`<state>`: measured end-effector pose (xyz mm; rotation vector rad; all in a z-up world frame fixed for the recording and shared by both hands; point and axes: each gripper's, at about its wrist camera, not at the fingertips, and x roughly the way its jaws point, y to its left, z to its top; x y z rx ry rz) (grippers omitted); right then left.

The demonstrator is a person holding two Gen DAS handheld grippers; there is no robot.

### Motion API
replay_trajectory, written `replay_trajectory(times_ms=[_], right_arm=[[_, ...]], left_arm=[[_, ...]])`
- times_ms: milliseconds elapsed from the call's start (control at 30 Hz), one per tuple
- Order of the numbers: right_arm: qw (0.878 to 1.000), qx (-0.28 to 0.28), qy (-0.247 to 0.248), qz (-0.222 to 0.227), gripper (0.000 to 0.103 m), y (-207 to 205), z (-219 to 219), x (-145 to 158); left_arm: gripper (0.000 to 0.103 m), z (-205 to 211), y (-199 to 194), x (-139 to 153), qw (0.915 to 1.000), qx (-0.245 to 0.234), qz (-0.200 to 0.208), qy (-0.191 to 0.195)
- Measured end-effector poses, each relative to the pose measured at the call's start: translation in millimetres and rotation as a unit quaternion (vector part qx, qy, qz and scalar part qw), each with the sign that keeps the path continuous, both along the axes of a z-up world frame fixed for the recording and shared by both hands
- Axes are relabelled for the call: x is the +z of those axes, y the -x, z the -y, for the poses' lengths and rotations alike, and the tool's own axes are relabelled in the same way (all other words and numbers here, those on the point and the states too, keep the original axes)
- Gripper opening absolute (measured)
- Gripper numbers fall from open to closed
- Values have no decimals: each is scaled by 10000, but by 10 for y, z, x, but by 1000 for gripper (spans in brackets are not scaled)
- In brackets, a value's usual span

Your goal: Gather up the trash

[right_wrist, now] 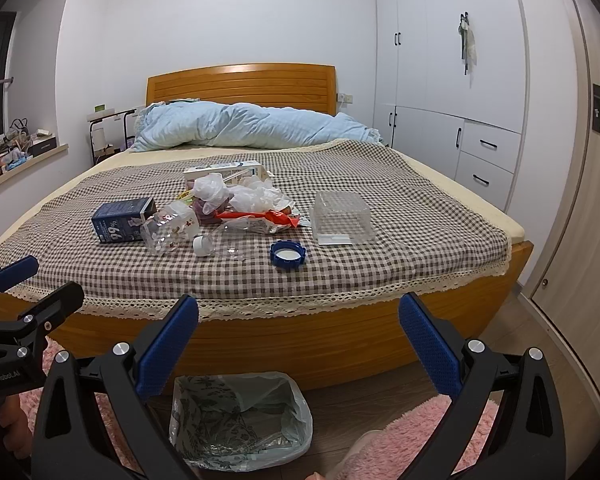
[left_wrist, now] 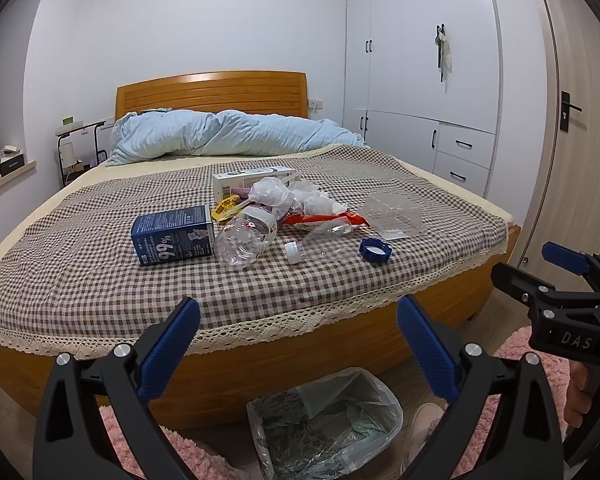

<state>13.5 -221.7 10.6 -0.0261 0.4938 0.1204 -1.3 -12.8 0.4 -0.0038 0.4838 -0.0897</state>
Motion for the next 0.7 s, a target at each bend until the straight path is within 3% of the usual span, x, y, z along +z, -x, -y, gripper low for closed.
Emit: replay_trajectory(times_ms=[700], right_arm=[[10000,53,21,79,97,-13,-15,-18]], left_arm=[[96,42,-4,38,9999,-94,31,-34]])
